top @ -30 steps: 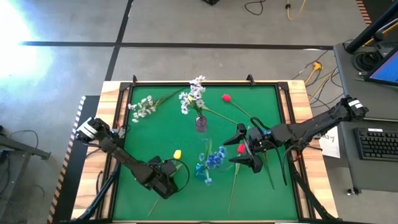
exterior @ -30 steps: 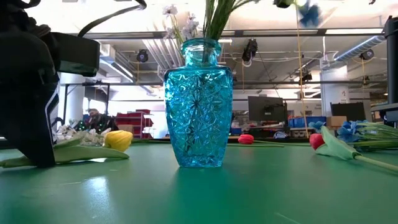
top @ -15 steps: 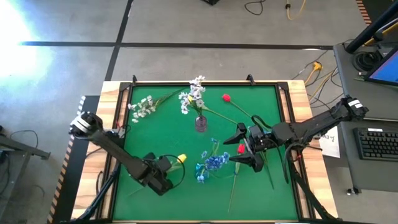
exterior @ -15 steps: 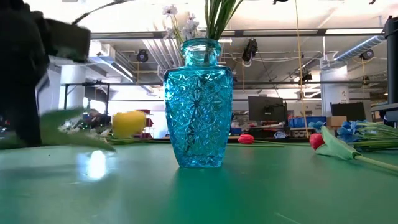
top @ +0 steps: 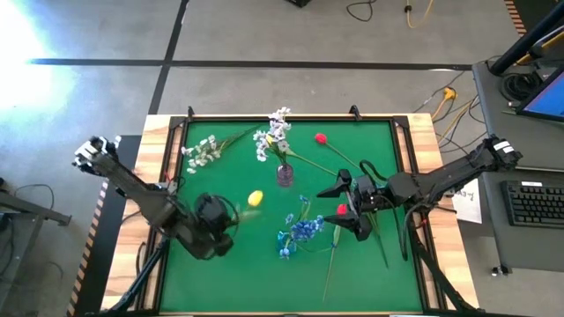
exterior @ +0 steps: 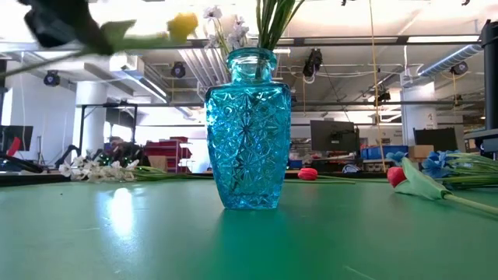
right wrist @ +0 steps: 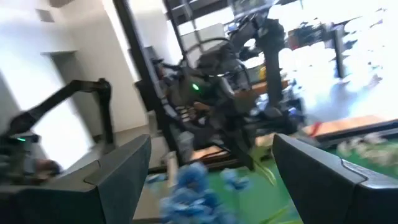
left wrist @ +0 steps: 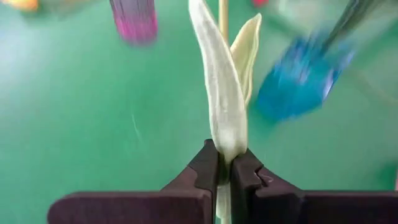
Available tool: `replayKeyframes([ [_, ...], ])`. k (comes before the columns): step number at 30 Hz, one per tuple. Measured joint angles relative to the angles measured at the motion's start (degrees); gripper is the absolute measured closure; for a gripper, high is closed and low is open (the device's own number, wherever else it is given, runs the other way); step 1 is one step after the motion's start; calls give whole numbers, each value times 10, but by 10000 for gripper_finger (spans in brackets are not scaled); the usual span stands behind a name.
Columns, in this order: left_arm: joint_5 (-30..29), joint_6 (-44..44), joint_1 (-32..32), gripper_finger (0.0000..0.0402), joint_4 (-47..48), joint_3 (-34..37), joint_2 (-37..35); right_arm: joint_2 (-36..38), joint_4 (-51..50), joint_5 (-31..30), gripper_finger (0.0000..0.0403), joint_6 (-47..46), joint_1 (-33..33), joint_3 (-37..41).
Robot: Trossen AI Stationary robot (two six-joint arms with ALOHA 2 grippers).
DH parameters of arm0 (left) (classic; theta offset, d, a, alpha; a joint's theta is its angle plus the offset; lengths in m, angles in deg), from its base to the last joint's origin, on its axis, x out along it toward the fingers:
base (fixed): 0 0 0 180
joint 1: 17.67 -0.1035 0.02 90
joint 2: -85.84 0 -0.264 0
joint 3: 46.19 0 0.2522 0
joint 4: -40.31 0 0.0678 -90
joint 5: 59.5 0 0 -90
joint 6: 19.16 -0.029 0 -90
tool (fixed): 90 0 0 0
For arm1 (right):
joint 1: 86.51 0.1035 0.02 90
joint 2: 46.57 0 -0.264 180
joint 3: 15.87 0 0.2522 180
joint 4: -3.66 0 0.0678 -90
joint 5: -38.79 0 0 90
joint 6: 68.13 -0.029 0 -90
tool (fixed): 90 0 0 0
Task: Sort flowers into vase by color
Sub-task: Put the bottom yellow flower into the violet vase
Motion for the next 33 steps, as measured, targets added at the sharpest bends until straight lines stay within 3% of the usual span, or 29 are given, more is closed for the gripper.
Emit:
replayKeyframes([
  [4,-71,-124,-3,402,-52,-1,-65,0,-4,-40,76,28,-7,-7],
  [8,-110,-343,-13,402,-197,-1,-101,1,-21,-41,76,54,-28,-27],
  [10,-67,-485,-32,402,-309,-1,-105,3,-58,-37,76,79,-43,-41],
  [12,15,-604,-61,402,-413,-1,-105,3,-96,-37,76,100,-61,-57],
  [15,120,-718,-119,401,-519,-1,-107,3,-133,-33,76,142,-90,-73],
  [18,159,-766,-181,401,-548,-2,-108,2,-137,-11,76,194,-114,-82],
  [23,195,-761,-256,401,-579,-2,-67,-7,-141,82,76,237,-142,-122],
  [28,233,-783,-276,401,-709,-1,-6,-54,-141,103,76,245,-145,-176],
  [33,231,-789,-281,401,-722,-3,10,-98,-156,103,76,257,-145,-234],
])
